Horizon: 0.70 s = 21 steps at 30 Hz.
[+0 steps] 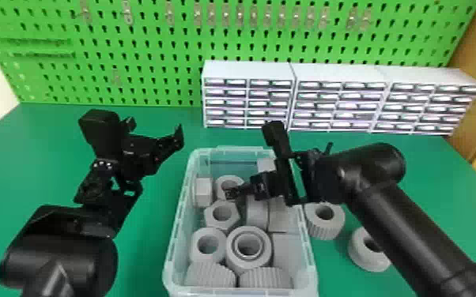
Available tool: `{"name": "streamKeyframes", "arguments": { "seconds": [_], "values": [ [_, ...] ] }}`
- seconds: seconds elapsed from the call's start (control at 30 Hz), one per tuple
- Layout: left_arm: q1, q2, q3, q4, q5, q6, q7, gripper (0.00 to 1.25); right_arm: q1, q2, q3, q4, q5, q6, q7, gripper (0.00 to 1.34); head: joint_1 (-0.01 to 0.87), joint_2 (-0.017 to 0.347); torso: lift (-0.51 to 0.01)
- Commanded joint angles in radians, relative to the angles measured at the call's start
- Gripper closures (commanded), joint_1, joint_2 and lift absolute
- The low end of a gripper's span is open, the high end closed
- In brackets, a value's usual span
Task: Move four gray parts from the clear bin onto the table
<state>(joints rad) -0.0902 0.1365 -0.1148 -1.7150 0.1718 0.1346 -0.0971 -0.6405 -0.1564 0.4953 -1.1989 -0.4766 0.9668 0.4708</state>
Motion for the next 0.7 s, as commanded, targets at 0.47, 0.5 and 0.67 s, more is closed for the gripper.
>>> {"name": "streamKeyframes", "arguments": {
  "seconds": [0.47,0.5,0.67],
  "values": [
    [-0.011,0.0,0.001,0.0,-0.02,0.016,-0.021,0.13,-0.064,0.0,0.124,0.153,-0.088,-0.163,0.012,0.53,0.686,0.026,-0.05],
    [-0.011,0.0,0.003,0.0,-0.02,0.016,-0.023,0.13,-0.064,0.0,0.126,0.159,-0.094,-0.171,0.014,0.53,0.686,0.026,-0.05],
    [-0.011,-0.005,0.012,0.0,-0.026,0.016,-0.032,0.13,-0.076,0.001,0.14,0.188,-0.099,-0.204,0.023,0.53,0.686,0.026,-0.05]
  ]
}}
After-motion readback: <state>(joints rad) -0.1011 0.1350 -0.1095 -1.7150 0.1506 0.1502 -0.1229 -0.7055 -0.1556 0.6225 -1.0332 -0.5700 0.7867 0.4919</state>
